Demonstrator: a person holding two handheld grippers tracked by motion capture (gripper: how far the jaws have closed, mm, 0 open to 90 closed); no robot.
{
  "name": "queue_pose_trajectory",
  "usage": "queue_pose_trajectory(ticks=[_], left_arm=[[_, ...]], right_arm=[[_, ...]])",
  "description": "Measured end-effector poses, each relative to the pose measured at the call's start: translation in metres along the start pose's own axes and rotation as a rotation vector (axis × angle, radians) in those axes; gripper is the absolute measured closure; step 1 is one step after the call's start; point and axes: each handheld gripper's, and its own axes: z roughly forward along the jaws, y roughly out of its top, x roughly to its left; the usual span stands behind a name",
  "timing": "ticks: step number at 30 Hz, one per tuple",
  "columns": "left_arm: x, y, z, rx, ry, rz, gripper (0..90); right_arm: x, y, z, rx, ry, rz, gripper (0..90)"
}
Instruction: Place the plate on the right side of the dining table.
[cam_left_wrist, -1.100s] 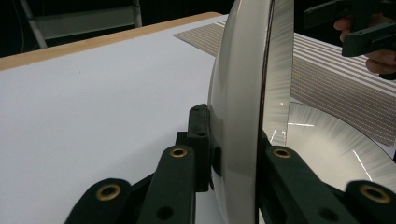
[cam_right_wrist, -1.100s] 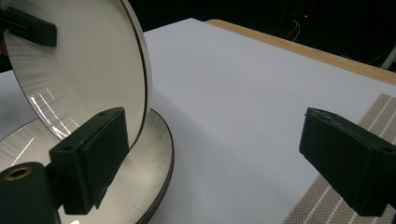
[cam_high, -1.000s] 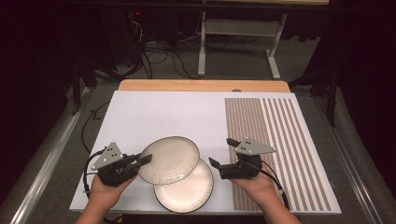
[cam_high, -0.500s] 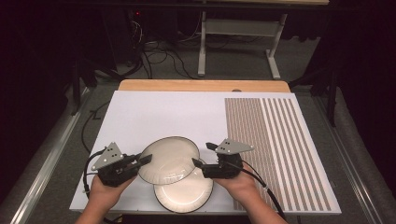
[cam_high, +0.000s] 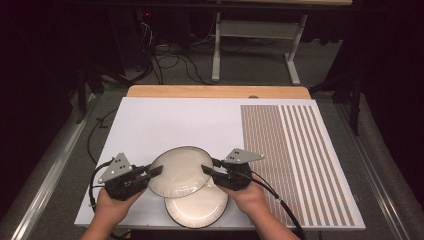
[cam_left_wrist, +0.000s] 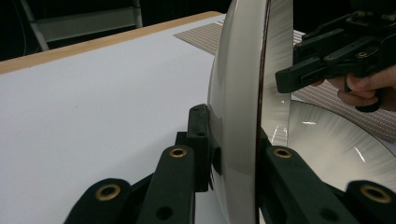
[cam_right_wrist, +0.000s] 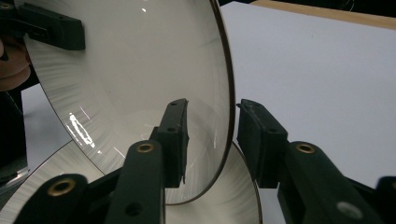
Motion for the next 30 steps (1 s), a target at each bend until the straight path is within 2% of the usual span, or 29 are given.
queue_pose_trajectory(ticks=[4,10,11,13,17,20,24,25,30], left_arm=[[0.0,0.0,0.0,-0.001,-0.001,0.003,79.2],[0.0,0.0,0.0,-0.001,-0.001,0.002,79.2],[0.0,0.0,0.0,-0.002,-0.003,-0.008,79.4],[0.0,0.0,0.0,-0.004,-0.006,-0.03,79.5],[0.0,0.0,0.0,-0.005,-0.008,-0.044,80.1],[-0.002,0.001,0.0,-0.01,-0.004,-0.049,80.4],[-0.002,0.002,0.0,-0.037,-0.029,-0.079,80.3],[-0.003,0.004,0.001,-0.045,-0.035,-0.082,80.3],[-0.011,0.014,0.005,-0.056,-0.041,-0.083,80.2]], right_arm=[[0.0,-0.003,0.005,0.014,0.021,0.023,70.9],[0.0,-0.005,0.009,0.025,0.025,0.034,74.9],[-0.001,-0.005,0.009,0.027,0.021,0.038,78.1],[-0.002,-0.005,0.009,0.025,0.023,0.041,78.6],[-0.004,-0.005,0.007,0.024,0.047,0.069,81.0],[-0.005,-0.004,0.003,0.018,0.053,0.074,82.2],[-0.005,-0.001,-0.007,-0.003,0.056,0.074,83.6],[-0.004,0.002,-0.014,-0.021,0.051,0.068,84.0],[-0.006,0.006,-0.025,-0.039,0.041,0.062,84.3]])
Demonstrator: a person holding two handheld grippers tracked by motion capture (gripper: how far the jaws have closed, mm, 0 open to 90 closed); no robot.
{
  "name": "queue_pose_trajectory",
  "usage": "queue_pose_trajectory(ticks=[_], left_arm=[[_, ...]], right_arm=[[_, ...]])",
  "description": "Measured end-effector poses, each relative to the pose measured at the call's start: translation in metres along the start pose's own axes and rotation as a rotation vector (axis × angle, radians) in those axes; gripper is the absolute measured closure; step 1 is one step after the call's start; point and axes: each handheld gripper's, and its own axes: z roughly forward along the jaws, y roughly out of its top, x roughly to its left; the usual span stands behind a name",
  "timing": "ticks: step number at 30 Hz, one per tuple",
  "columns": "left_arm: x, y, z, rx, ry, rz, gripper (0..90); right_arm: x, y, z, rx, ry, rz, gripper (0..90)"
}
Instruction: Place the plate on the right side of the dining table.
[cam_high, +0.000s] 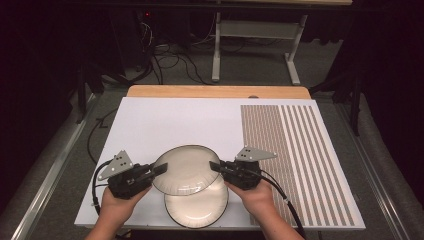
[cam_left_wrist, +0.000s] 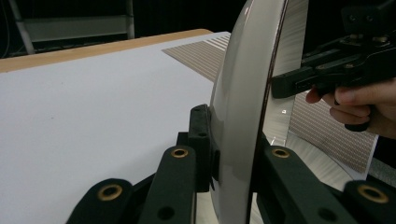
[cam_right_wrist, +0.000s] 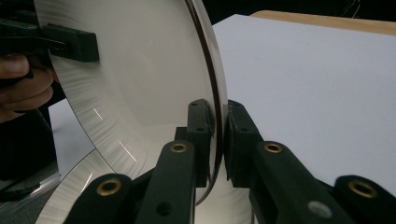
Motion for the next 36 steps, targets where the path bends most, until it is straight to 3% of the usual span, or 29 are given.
queue_pose_trajectory(ticks=[8,22,36], left_arm=[[-0.014,0.018,0.021,-0.009,-0.031,-0.035,79.9],[-0.045,0.053,0.084,0.059,-0.101,0.008,79.7],[-0.076,0.07,0.143,0.121,-0.144,0.061,79.4]], right_arm=[[-0.01,0.009,-0.031,-0.029,-0.037,-0.007,84.7],[-0.042,0.004,-0.092,-0.075,-0.143,0.006,84.6],[-0.072,-0.011,-0.147,-0.094,-0.245,0.022,84.6]])
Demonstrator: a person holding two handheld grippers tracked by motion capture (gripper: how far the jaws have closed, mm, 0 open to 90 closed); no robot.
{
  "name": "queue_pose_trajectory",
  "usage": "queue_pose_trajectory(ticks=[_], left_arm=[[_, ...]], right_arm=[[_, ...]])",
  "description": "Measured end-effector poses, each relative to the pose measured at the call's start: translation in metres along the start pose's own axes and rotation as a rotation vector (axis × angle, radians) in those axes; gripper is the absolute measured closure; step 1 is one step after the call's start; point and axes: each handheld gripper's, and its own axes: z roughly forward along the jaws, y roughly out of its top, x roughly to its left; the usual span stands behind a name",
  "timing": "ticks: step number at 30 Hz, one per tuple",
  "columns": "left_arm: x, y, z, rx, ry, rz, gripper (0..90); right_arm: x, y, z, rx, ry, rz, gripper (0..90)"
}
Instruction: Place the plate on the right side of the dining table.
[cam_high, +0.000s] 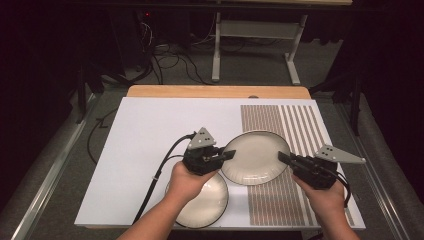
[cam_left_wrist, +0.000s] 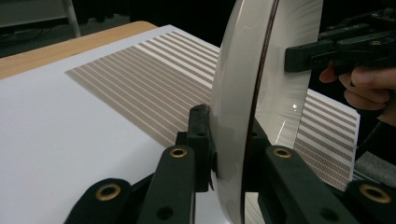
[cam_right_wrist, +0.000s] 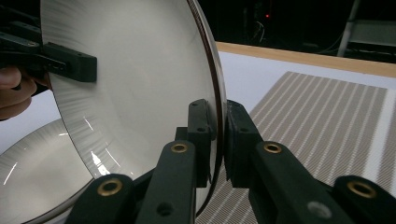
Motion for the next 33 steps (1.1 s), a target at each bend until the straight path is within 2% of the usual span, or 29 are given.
queue_pose_trajectory(ticks=[10,15,24,33], left_arm=[[-0.014,0.019,0.036,0.029,-0.021,0.026,79.0],[-0.018,0.024,0.053,0.049,-0.035,0.022,78.8],[-0.019,0.029,0.084,0.098,-0.048,0.002,78.0],[-0.017,0.025,0.106,0.142,-0.046,-0.021,76.9]], right_arm=[[-0.025,-0.009,-0.026,-0.029,-0.053,0.047,84.5],[-0.037,-0.014,-0.036,-0.041,-0.077,0.07,84.5],[-0.056,-0.023,-0.045,-0.042,-0.115,0.107,84.7],[-0.07,-0.034,-0.046,-0.021,-0.143,0.144,84.8]])
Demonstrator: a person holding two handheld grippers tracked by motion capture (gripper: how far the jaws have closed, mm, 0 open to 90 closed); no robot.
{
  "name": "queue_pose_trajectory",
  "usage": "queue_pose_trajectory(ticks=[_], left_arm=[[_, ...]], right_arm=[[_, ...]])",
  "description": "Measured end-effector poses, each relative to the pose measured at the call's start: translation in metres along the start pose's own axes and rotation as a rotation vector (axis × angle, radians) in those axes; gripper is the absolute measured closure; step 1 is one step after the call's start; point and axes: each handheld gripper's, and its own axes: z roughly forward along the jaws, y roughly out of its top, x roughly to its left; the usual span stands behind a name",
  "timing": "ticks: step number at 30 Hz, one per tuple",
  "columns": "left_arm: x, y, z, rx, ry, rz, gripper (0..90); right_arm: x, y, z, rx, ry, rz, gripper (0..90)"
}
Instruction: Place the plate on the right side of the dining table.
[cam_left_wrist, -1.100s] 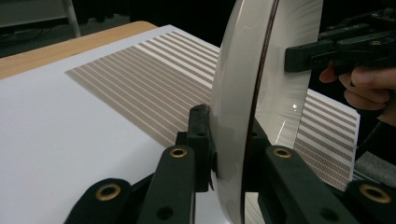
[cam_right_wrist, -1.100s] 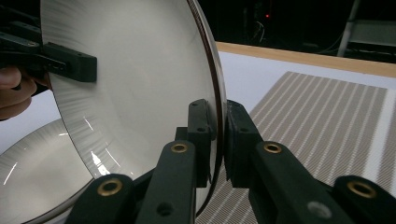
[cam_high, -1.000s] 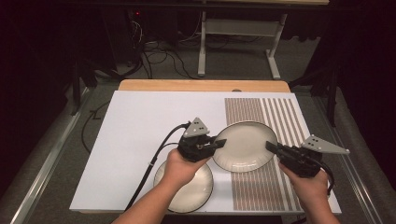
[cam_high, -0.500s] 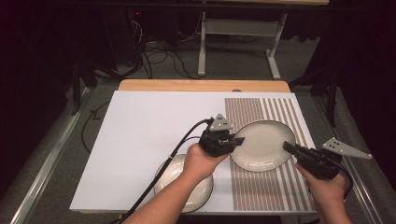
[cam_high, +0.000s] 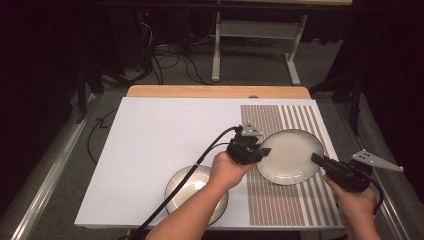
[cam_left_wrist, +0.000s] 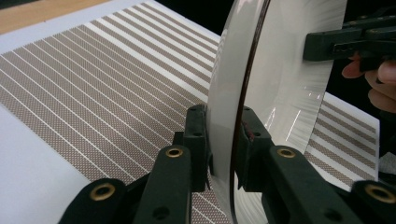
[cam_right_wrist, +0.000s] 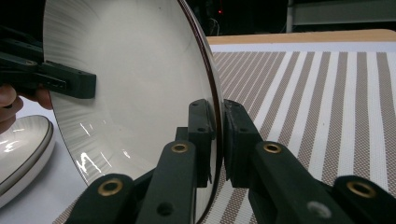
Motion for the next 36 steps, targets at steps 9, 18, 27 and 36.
queue_pose_trajectory(ticks=[9,18,27,36], left_arm=[[0.004,-0.005,0.019,0.039,0.005,-0.032,75.7],[0.007,-0.007,0.037,0.069,0.007,-0.063,74.4],[0.009,-0.009,0.048,0.086,0.019,-0.08,73.3],[0.01,-0.007,0.056,0.107,0.085,-0.088,69.0]], right_arm=[[-0.01,-0.007,0.004,0.029,-0.03,0.013,84.9],[-0.017,-0.013,0.005,0.05,-0.06,0.021,85.2],[-0.023,-0.016,0.006,0.055,-0.072,0.027,85.9],[-0.025,-0.016,0.009,0.062,-0.086,0.025,86.4]])
